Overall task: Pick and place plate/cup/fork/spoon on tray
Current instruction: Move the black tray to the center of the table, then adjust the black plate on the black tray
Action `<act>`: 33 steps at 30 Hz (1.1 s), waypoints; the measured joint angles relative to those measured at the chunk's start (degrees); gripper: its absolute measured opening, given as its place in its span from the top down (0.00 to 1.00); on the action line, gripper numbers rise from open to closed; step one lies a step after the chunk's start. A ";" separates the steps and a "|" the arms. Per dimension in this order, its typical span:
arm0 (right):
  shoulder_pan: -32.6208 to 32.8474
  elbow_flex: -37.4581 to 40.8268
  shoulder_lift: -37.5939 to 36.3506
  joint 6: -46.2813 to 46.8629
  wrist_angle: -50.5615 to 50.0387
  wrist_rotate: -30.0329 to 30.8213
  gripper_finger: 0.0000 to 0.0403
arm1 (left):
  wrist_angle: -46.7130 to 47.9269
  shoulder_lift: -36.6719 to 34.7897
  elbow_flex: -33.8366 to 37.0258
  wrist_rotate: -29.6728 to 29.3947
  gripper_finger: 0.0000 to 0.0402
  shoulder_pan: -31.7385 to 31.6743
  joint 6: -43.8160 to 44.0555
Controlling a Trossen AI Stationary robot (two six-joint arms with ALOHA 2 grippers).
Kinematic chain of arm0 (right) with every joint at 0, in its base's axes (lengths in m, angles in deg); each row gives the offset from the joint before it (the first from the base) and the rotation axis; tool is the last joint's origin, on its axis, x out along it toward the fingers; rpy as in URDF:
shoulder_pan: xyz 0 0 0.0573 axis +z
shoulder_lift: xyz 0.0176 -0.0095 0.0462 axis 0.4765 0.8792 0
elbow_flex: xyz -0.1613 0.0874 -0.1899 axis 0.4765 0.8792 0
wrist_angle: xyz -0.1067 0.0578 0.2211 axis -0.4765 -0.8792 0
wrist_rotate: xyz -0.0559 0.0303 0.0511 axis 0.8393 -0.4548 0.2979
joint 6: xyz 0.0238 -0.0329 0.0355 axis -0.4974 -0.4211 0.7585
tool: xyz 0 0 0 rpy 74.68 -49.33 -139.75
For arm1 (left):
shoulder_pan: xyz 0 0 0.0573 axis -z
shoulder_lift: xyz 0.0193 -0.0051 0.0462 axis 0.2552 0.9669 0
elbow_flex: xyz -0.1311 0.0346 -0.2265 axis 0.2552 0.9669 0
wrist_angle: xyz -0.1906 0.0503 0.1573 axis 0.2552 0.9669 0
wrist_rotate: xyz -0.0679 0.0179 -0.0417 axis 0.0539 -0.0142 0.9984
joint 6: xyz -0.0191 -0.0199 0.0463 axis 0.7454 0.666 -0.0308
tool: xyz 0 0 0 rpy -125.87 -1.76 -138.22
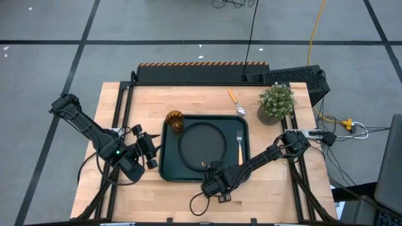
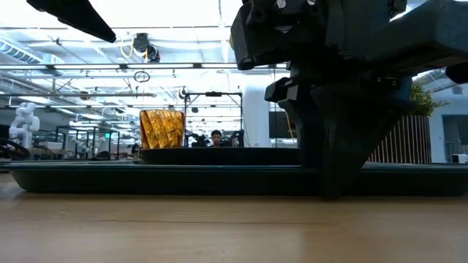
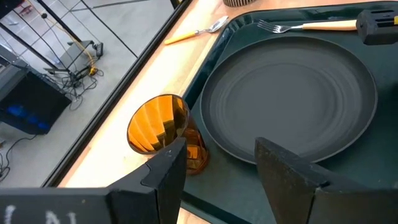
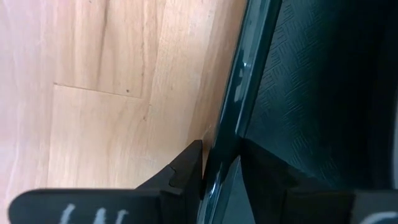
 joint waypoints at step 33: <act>1.20 0.05 -4.85 9.31 -0.27 0.79 0.77 | -0.07 -0.02 0.00 1.09 0.52 0.09 0.46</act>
